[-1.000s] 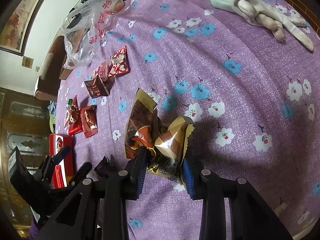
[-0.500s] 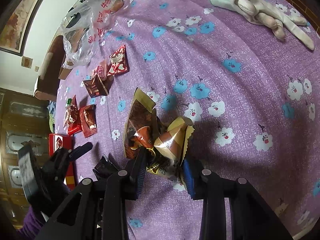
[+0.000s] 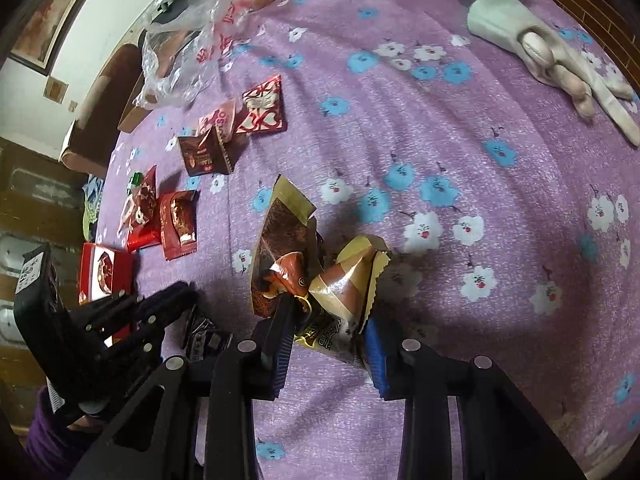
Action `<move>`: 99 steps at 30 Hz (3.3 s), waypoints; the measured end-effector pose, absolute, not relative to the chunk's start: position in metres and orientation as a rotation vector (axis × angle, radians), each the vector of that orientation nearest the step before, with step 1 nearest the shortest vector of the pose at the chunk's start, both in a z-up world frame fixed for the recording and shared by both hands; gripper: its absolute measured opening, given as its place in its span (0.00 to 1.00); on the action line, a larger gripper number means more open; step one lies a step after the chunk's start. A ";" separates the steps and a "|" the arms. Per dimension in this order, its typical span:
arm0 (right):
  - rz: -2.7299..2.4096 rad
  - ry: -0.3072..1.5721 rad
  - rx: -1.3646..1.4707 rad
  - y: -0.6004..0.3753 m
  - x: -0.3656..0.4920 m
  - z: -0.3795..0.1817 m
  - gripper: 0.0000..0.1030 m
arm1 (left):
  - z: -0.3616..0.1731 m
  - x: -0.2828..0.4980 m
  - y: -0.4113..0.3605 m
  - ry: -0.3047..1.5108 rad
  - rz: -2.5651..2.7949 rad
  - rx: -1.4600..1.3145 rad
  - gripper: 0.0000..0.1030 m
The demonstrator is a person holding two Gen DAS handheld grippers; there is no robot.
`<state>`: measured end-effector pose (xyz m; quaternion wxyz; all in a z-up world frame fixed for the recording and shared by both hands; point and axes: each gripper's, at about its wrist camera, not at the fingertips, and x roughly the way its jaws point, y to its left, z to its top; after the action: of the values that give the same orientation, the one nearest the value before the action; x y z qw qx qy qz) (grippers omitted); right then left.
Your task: Organize snacks
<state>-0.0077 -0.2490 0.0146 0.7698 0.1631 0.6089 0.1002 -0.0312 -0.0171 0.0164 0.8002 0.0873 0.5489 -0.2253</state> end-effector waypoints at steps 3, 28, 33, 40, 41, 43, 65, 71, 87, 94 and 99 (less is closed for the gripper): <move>0.217 1.321 0.362 -0.250 -0.008 0.014 0.32 | 0.028 -0.037 -0.012 1.163 -0.483 0.114 0.25; 0.242 1.334 0.377 -0.256 -0.010 0.010 0.33 | 0.017 -0.043 -0.053 1.119 -0.469 0.289 0.43; 0.240 1.328 0.323 -0.245 -0.009 0.014 0.32 | 0.023 -0.046 -0.050 1.096 -0.491 0.264 0.24; 0.280 1.325 0.283 -0.225 -0.008 0.019 0.31 | 0.031 -0.040 -0.015 1.096 -0.443 0.155 0.22; 0.290 1.327 0.283 -0.222 -0.008 0.019 0.31 | 0.035 -0.040 -0.008 1.087 -0.423 0.142 0.22; 0.314 1.330 0.279 -0.214 -0.008 0.021 0.31 | 0.042 -0.041 0.001 1.074 -0.395 0.129 0.22; 0.790 1.282 -0.042 0.009 -0.018 0.069 0.30 | 0.098 -0.120 0.193 0.971 0.216 0.043 0.23; 0.914 1.305 -0.172 0.087 -0.037 0.061 0.30 | 0.085 -0.131 0.223 1.002 0.304 -0.006 0.23; 0.867 1.274 -0.014 0.065 -0.013 0.073 0.37 | 0.093 -0.133 0.258 0.983 0.394 -0.018 0.30; 0.669 1.257 0.154 -0.037 0.006 0.062 0.37 | 0.119 -0.133 0.258 0.910 0.379 -0.039 0.48; 0.558 1.264 0.231 -0.094 0.012 0.052 0.37 | 0.128 -0.108 0.221 0.892 0.298 0.017 0.64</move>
<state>0.0116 -0.0939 0.0516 0.7647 0.1063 0.5814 0.2568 -0.1085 0.2215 0.1285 0.8915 0.0084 0.4297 0.1436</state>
